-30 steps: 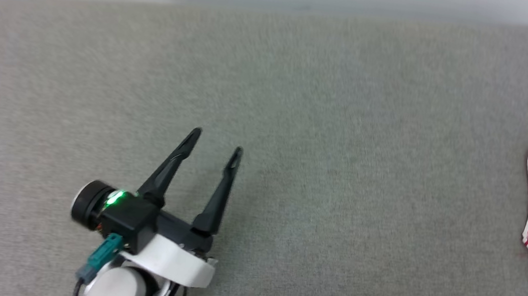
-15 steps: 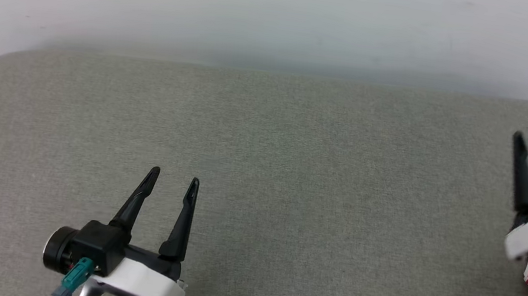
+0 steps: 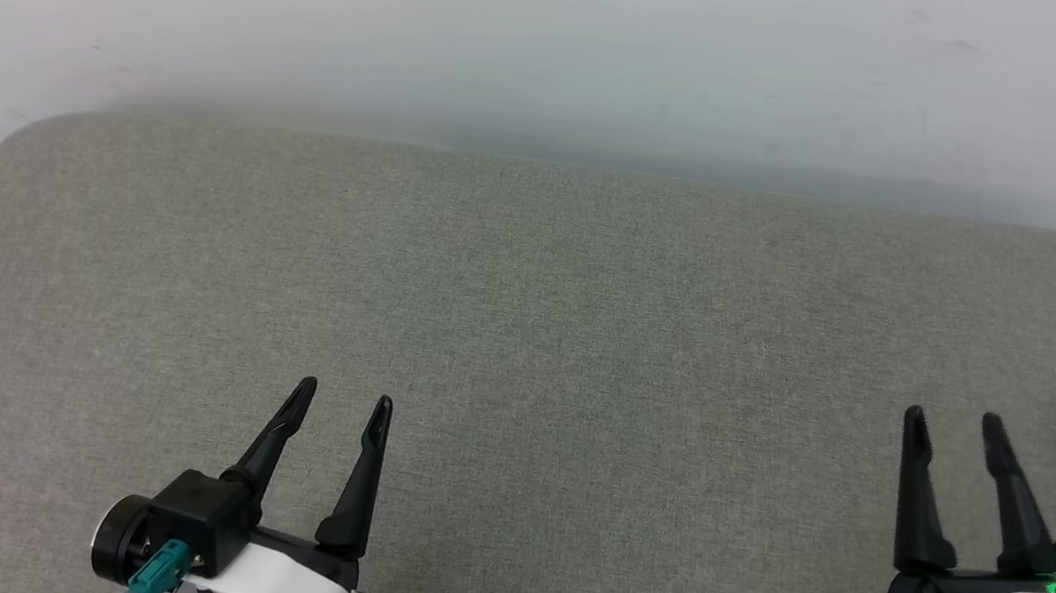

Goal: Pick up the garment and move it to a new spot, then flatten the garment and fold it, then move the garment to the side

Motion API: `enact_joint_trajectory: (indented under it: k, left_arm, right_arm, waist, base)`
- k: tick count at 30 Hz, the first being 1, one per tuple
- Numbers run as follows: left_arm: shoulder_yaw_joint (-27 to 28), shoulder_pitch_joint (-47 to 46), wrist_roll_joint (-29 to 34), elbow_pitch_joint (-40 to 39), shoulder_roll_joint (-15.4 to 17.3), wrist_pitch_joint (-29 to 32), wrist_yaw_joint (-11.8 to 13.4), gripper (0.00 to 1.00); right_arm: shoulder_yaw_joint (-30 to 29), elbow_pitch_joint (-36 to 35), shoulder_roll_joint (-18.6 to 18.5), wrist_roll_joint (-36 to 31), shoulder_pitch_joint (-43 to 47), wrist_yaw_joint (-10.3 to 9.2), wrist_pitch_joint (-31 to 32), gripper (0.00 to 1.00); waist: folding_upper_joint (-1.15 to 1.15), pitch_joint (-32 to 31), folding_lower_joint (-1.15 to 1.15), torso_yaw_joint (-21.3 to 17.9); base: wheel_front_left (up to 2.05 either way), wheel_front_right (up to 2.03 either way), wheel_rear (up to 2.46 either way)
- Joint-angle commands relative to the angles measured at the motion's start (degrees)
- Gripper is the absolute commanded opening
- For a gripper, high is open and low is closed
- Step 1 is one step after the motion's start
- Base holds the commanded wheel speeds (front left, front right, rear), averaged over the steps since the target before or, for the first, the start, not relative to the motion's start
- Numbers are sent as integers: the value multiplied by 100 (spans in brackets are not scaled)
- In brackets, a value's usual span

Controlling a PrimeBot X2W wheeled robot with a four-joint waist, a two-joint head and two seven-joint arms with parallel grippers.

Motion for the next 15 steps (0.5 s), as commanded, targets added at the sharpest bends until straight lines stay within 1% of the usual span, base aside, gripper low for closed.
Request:
enact_joint_trajectory:
  k: [1,15]
  left_arm:
    - [35,83,-5,25,-2,-12,5,100]
    - [78,66,172,-63,-13,-12,5,100]
  right_arm:
    - [54,50,68,-50,101,-5,-58,100]
    - [88,97,178,-109,41,-5,-148,100]
  waist:
    - [0,-3,1,-11]
    - [0,-1,1,-36]
  base:
    - [0,0,0]
    - [0,0,0]
